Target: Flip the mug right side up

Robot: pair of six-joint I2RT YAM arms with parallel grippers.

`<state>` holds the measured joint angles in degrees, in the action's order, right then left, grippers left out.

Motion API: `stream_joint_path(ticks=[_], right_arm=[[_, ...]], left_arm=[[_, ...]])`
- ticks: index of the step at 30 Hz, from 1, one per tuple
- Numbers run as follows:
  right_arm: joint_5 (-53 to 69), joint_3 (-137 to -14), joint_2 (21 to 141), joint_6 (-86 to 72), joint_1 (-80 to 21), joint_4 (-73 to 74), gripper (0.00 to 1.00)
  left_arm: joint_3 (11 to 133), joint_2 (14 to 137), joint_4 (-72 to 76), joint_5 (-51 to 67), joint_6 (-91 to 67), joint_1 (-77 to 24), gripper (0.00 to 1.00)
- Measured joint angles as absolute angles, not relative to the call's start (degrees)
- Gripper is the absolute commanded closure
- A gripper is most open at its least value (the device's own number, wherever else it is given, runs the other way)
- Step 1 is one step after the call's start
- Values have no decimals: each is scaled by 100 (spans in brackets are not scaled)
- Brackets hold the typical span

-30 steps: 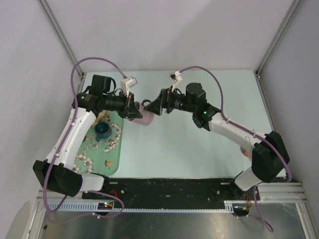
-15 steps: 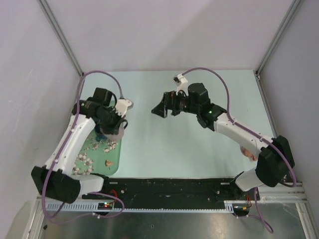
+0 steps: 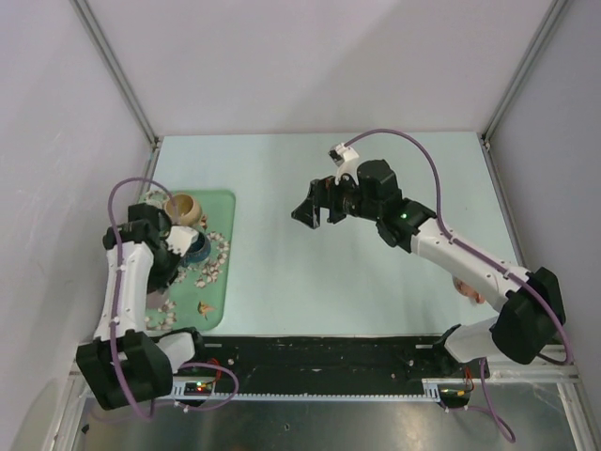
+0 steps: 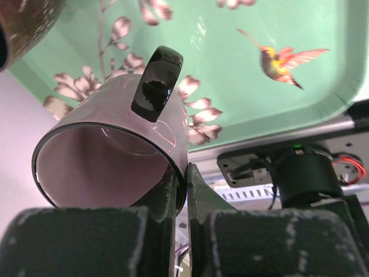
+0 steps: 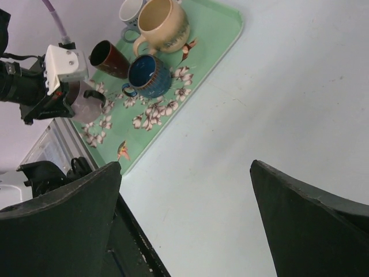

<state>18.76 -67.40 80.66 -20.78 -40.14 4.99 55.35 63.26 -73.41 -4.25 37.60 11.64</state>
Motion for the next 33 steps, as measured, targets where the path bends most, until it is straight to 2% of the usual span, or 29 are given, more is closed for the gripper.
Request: stream_joint_path(ticks=[5, 10, 12, 14, 16, 17, 19, 27, 33], right_arm=[[1673, -6600, 7811, -1968, -4034, 600, 1], [1020, -6464, 7524, -2049, -4010, 799, 1], [552, -6458, 7428, -2176, -3942, 1011, 1], [49, -6455, 7303, -2364, -3824, 1293, 1], [-495, -6451, 7113, -2620, -3607, 1726, 0], [-714, -6451, 7017, -2740, -3494, 1914, 0], [-1221, -6449, 6768, -3037, -3170, 2436, 1], [-3020, -6182, 5454, -4431, -1721, 4703, 1], [-2303, -4974, 4313, -4797, 567, 5382, 1]], left_arm=[[5074, 6386, -6602, -287, 4274, 2222, 100], [4670, 6403, -6049, 93, 4689, 2659, 100], [4517, 6396, -5922, 270, 4866, 2777, 91], [4471, 6316, -5760, 416, 5061, 2991, 72], [4392, 6289, -5572, 521, 5271, 3168, 48], [4340, 6298, -5498, 539, 5356, 3234, 41], [4261, 6307, -5450, 578, 5489, 3315, 33], [4823, 6420, -5555, 670, 5494, 3308, 27], [6082, 6598, -5830, 805, 5030, 2615, 27]])
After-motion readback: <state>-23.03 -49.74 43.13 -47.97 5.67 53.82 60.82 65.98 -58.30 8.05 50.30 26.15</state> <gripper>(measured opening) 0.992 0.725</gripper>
